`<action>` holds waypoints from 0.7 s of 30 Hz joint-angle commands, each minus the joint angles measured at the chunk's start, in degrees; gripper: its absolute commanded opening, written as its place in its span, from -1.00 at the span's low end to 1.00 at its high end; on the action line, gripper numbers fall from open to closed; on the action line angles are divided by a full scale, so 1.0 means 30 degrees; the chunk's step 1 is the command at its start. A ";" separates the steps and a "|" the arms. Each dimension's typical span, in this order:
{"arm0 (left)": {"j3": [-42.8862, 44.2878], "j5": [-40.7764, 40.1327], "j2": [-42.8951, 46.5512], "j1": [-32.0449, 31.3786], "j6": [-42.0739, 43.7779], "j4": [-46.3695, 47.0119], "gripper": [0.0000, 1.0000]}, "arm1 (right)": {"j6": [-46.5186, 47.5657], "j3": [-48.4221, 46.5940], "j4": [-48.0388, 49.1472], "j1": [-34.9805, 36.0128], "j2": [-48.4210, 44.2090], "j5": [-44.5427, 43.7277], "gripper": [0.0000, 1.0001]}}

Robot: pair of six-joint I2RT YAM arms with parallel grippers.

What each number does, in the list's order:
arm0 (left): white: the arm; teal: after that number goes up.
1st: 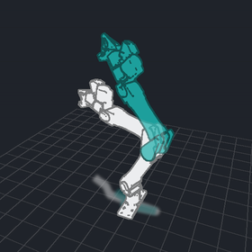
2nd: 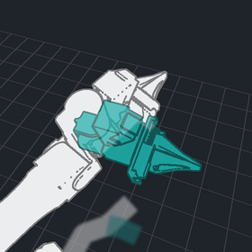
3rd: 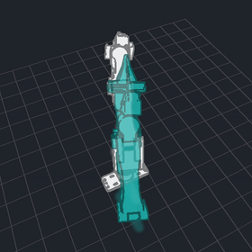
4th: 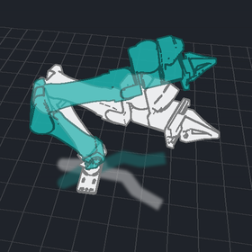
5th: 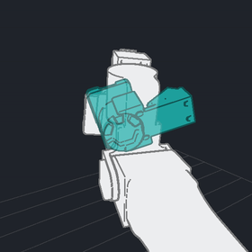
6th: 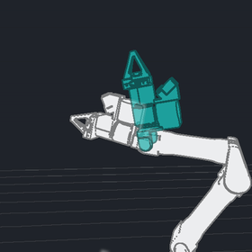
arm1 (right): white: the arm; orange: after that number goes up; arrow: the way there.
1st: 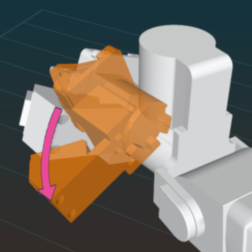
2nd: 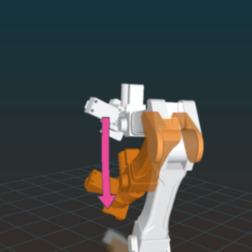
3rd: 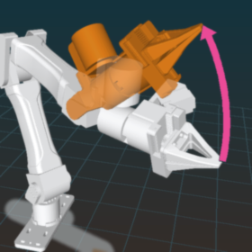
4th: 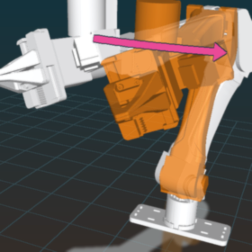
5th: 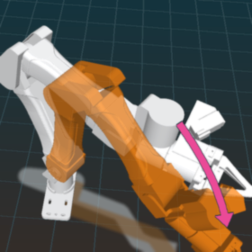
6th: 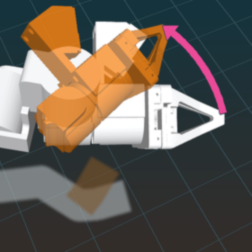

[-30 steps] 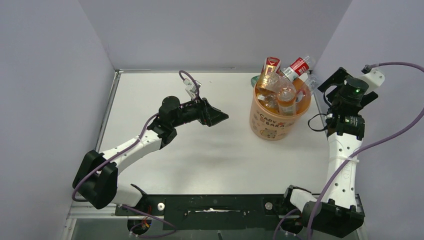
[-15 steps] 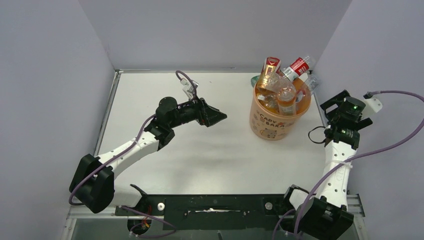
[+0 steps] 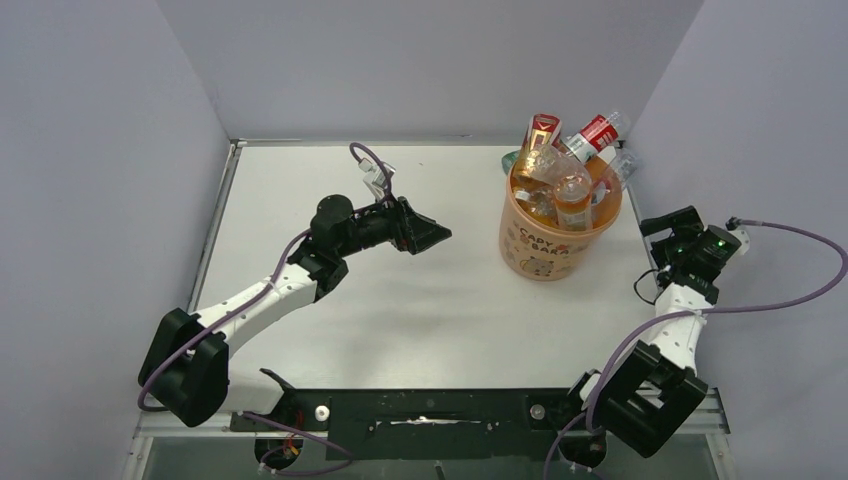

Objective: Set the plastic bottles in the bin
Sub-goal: Move the trash bin to the center of the board.

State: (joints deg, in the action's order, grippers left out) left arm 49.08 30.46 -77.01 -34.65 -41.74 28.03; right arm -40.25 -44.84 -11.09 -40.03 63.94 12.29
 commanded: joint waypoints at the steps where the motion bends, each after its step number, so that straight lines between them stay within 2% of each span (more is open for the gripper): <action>1: 0.0047 0.0028 0.0706 0.0154 -0.0036 0.0809 0.43 | -0.1196 0.0439 0.4290 0.0095 0.1263 0.3264 1.00; 5: 0.0045 -0.0137 0.0917 0.0145 0.0042 0.0410 0.43 | -0.1421 0.0597 0.5148 0.1363 0.2292 0.3628 0.99; 8: 0.0260 -0.1015 0.1301 0.0329 0.0297 -0.1185 0.43 | -0.1716 0.0786 0.5923 0.2629 0.2985 0.3757 1.00; 11: 0.0455 -0.2366 0.1810 0.1173 0.0247 -0.3546 0.43 | -0.2053 0.0987 0.6474 0.3740 0.3383 0.3755 0.99; 15: -0.0127 -0.2324 0.2556 0.2494 -0.0672 -0.4570 0.41 | -0.2327 0.1287 0.6665 0.5128 0.3374 0.3291 0.99; 21: -0.1219 -0.2497 0.3283 0.2696 -0.1271 -0.5010 0.40 | -0.2222 0.0768 0.6451 0.5524 0.3405 0.3423 0.99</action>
State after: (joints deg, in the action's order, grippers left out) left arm 46.96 23.75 -69.32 -26.50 -43.90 13.87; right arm -46.59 -41.32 4.32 -24.16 74.65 21.61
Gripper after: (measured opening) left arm 0.701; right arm 0.996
